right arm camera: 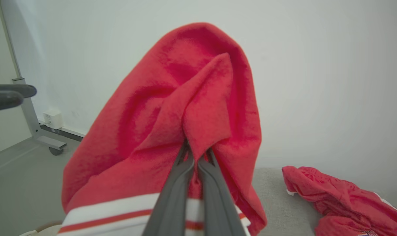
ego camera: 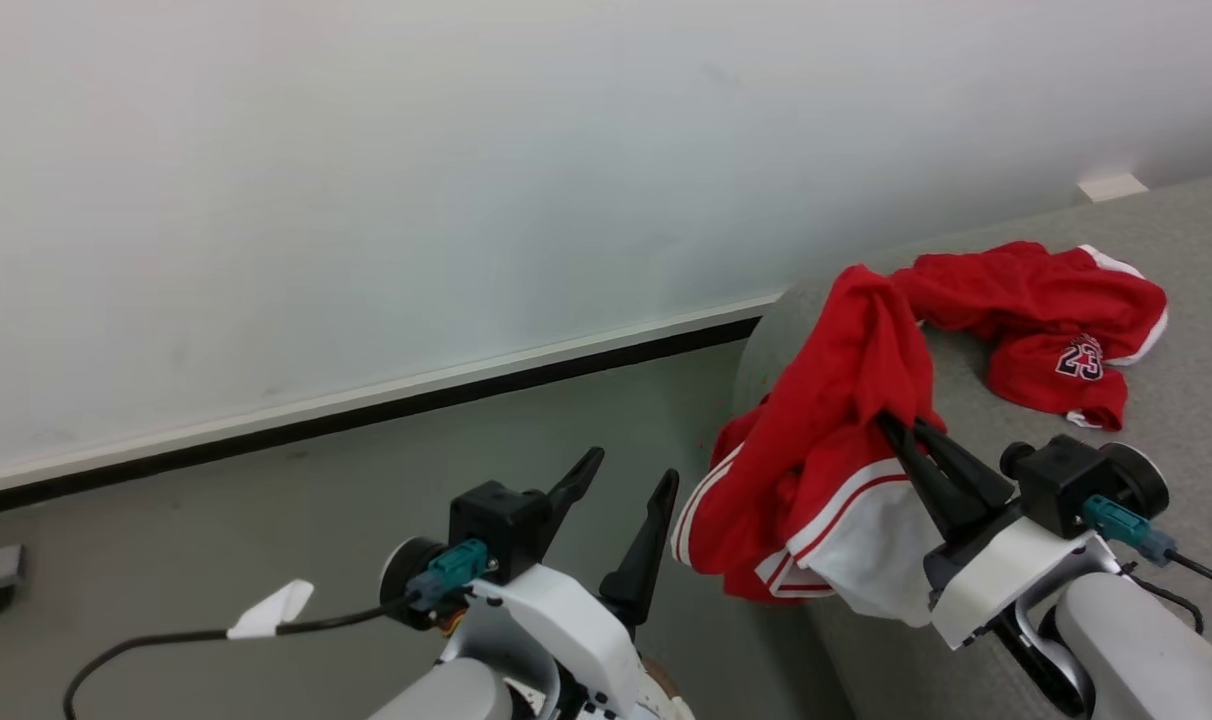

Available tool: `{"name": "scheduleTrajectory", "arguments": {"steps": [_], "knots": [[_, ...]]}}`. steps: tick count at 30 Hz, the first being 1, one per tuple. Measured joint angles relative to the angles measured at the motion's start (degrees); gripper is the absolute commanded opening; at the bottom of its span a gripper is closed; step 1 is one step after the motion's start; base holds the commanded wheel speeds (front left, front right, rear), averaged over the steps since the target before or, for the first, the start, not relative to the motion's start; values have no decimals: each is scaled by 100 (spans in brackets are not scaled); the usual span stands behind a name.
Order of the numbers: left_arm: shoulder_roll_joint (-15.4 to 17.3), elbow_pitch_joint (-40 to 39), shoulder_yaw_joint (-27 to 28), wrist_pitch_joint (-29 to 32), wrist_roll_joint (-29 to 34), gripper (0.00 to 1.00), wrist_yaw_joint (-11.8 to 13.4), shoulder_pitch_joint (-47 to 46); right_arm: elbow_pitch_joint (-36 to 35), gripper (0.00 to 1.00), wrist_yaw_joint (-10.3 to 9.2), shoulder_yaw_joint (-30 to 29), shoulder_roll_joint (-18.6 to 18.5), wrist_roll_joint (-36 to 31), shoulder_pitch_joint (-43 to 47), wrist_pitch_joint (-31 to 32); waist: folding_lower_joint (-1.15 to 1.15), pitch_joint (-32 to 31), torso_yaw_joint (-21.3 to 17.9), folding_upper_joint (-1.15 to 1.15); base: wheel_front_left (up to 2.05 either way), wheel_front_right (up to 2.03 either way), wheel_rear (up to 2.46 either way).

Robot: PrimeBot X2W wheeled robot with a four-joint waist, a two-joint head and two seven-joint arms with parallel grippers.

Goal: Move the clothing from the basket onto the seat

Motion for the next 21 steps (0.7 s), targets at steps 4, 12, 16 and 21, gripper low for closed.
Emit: {"name": "scheduleTrajectory", "arguments": {"steps": [4,12,16,21], "knots": [[-21,-15,-49,2,0,100,-12,1,-190,0,0,-187,-169,-5,151,46,0,43,-252,0,0,0,0],[-36,-93,-94,53,59,100,4,-177,-573,0,0,-844,-414,-78,428,74,0,382,-398,0,0,0,0],[-33,-162,-125,129,144,100,-35,-432,-754,0,0,-1394,-472,-216,398,75,0,724,-391,0,0,0,0],[25,-285,-137,261,363,100,-78,-872,-998,0,0,-2260,-525,-557,-70,103,0,1310,-351,0,0,0,0]]}}
